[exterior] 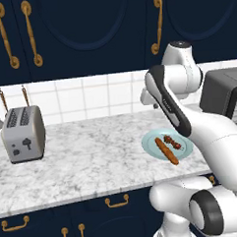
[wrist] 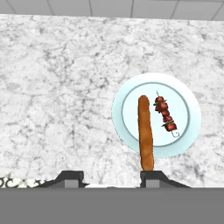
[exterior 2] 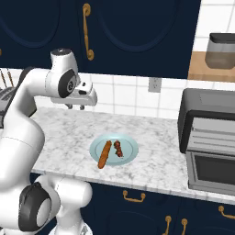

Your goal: Pick up the kebab skewer and baguette bread, and place them inside the toaster oven. Close the toaster oven door and start by setting the timer.

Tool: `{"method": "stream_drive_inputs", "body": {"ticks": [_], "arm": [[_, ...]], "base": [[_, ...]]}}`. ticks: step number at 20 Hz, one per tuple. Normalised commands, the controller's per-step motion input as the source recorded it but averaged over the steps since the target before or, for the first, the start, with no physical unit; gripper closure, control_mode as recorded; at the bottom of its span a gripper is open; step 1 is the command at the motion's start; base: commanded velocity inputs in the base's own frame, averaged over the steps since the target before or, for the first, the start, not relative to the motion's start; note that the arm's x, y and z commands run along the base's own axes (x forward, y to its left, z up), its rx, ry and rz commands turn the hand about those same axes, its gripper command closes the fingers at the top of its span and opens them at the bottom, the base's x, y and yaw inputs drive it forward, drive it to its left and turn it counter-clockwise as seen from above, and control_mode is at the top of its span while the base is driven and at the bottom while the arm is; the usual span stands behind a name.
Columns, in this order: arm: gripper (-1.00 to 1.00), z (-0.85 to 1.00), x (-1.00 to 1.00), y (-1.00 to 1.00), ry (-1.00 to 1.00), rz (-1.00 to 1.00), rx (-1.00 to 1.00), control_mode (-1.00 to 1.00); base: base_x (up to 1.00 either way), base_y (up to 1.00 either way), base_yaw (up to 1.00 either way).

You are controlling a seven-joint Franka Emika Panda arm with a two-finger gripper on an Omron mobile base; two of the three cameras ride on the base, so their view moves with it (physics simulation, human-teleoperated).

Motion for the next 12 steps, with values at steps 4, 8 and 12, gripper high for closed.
{"method": "stream_drive_inputs", "body": {"ticks": [4,8,12], "arm": [[-1.0,0.0,0.0,0.0,0.01,0.0,0.0,-1.0],[-1.0,-0.3,-0.26,-0.14,0.0,0.0,0.01,-1.0],[-1.0,-0.84,-0.26,-0.57,0.02,0.0,0.05,-1.0]], "base": [[0.0,0.0,0.0],[0.0,0.0,0.0],[0.0,0.0,0.0]]}}
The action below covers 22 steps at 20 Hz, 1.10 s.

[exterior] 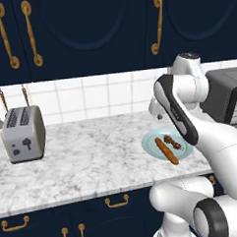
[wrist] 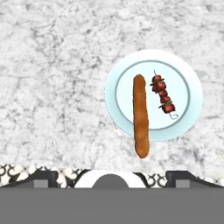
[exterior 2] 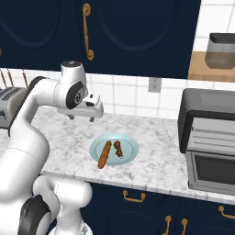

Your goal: Pick up the kebab skewer and baguette bread, and place them inside the toaster oven. Close the toaster oven door and start by setting the timer.

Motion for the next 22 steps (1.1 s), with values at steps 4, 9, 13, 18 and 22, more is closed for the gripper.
{"method": "stream_drive_inputs", "body": {"ticks": [4,9,13,18,22], "arm": [[-1.0,-0.76,0.01,-0.58,0.0,0.0,0.04,-1.0],[-1.0,-0.78,0.15,-0.31,0.0,0.0,0.0,-1.0],[-1.0,-0.7,0.23,-0.06,0.01,0.0,0.0,-1.0],[-1.0,-0.49,0.32,-0.05,0.06,0.0,0.0,-1.0],[-1.0,-0.54,0.31,-0.15,0.06,0.0,0.0,-1.0]], "base": [[0.0,0.0,0.0],[0.0,0.0,0.0],[0.0,0.0,0.0],[0.0,0.0,0.0],[0.0,0.0,0.0]]}}
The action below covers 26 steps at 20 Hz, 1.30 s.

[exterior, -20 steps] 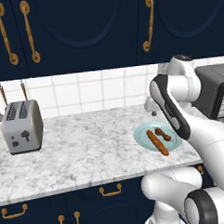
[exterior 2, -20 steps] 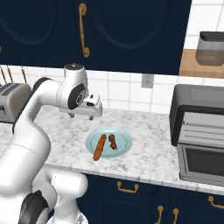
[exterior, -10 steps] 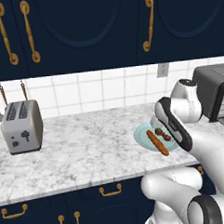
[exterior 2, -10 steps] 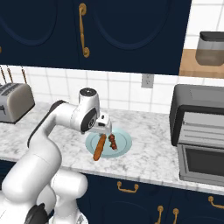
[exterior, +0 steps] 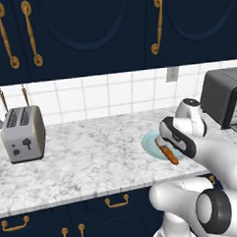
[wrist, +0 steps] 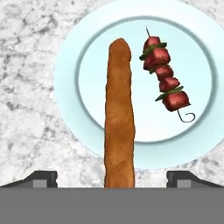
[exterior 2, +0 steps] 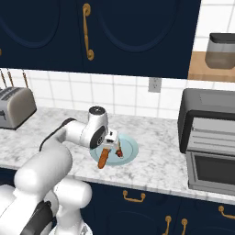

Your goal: Pick up the kebab skewer and baguette bread, and place them inside the toaster oven. Close the toaster oven door and start by setting the timer.

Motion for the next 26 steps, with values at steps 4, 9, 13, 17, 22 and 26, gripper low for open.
{"method": "stream_drive_inputs", "body": {"ticks": [4,9,13,17,22,26], "arm": [[-1.0,-0.44,0.18,-0.08,0.06,0.0,0.0,-1.0],[-1.0,-0.45,0.0,0.0,0.0,0.0,0.0,-1.0],[-1.0,-0.56,0.06,0.0,-0.06,0.0,0.0,-1.0],[-1.0,-0.43,0.05,0.0,-0.11,0.0,0.0,-1.0],[-1.0,-0.21,0.0,0.0,-0.1,0.0,0.0,-1.0],[-1.0,-0.03,0.0,0.0,-0.04,0.0,0.0,-1.0]], "base": [[0.0,0.0,0.0],[0.0,0.0,0.0],[0.0,0.0,0.0],[0.0,0.0,0.0],[0.0,0.0,0.0],[0.0,0.0,0.0]]}}
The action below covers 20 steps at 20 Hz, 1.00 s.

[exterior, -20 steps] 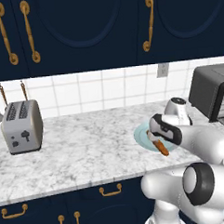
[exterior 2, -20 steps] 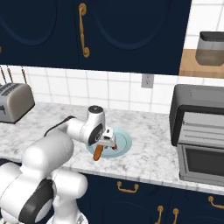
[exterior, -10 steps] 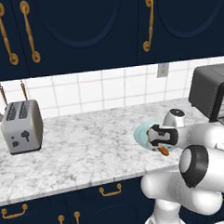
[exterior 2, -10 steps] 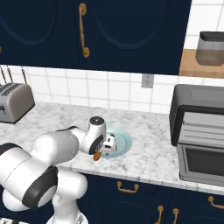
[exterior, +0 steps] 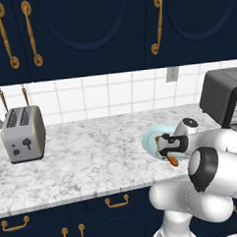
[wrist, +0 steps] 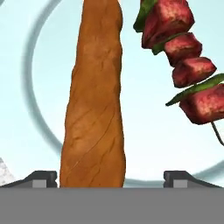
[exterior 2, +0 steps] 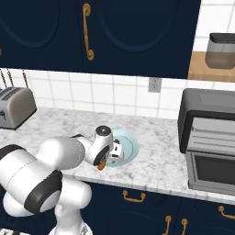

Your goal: Pick up the kebab skewer and baguette bread, and place them inside the toaster oven. Close the toaster oven door and start by setting the timer.

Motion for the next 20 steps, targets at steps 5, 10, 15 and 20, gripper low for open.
{"method": "stream_drive_inputs", "body": {"ticks": [5,10,15,20], "arm": [[-1.0,0.0,-0.24,0.0,-0.16,0.0,0.0,-1.0],[-1.0,-0.04,-0.27,0.03,-0.07,0.0,0.0,-1.0],[-1.0,-0.1,-0.33,0.17,0.0,0.0,0.0,-1.0],[-1.0,-0.2,-0.26,0.33,0.0,0.0,0.0,-1.0]], "base": [[0.0,0.0,0.0],[0.0,0.0,0.0],[0.0,0.0,0.0],[0.0,0.0,0.0]]}}
